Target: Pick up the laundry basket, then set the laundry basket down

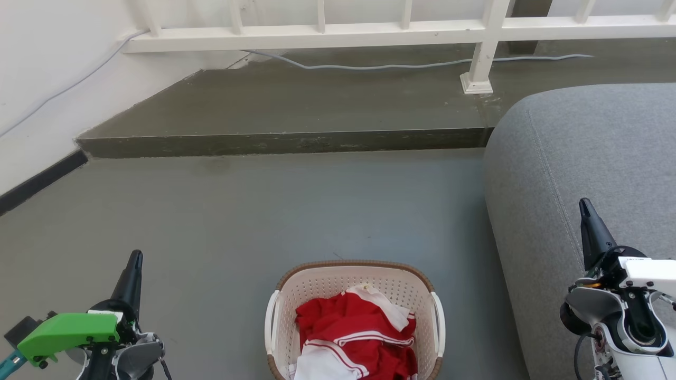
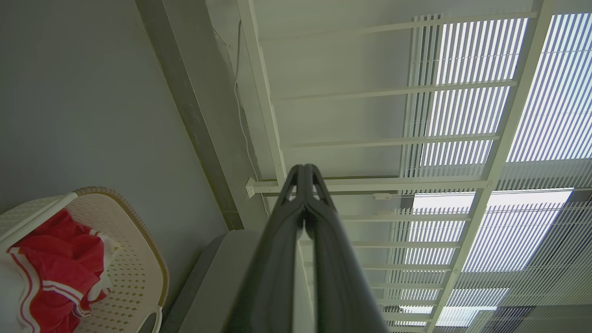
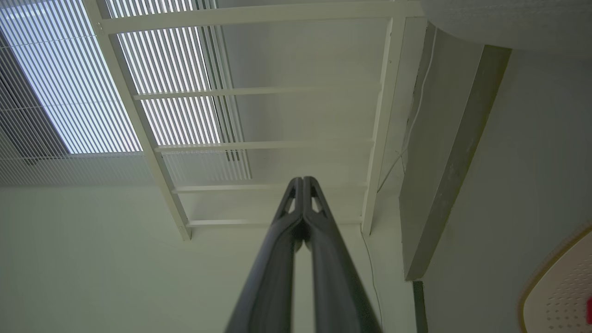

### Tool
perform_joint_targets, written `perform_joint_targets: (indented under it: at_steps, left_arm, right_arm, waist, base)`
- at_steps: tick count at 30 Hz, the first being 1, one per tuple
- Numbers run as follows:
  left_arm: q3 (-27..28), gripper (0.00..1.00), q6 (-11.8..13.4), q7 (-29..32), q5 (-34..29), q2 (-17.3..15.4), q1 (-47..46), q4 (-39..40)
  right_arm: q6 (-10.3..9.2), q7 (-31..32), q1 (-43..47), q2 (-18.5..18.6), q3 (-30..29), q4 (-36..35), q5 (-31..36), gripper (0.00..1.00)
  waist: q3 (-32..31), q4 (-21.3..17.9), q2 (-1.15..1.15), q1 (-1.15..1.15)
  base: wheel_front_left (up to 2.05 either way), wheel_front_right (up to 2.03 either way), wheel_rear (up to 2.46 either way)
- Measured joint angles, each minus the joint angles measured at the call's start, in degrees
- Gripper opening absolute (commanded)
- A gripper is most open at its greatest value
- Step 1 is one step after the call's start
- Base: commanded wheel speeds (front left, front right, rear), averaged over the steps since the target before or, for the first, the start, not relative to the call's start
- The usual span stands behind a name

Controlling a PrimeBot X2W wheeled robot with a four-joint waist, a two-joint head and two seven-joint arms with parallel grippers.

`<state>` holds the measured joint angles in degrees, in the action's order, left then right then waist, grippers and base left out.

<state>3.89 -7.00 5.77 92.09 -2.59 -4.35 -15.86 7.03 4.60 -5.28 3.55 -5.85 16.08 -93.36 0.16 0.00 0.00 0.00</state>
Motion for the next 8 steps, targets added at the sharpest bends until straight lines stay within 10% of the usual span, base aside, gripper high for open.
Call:
perform_joint_targets:
  at_steps: [8]
  left_arm:
    - [0.0, 0.00, 0.0, 0.0, 0.0, 0.0, 0.0, 0.0]
  right_arm:
    - [0.00, 0.0, 0.0, 0.0, 0.0, 0.0, 0.0, 0.00]
  waist:
    - [0.0, 0.0, 0.00, 0.00]
  base:
    - [0.00, 0.00, 0.00]
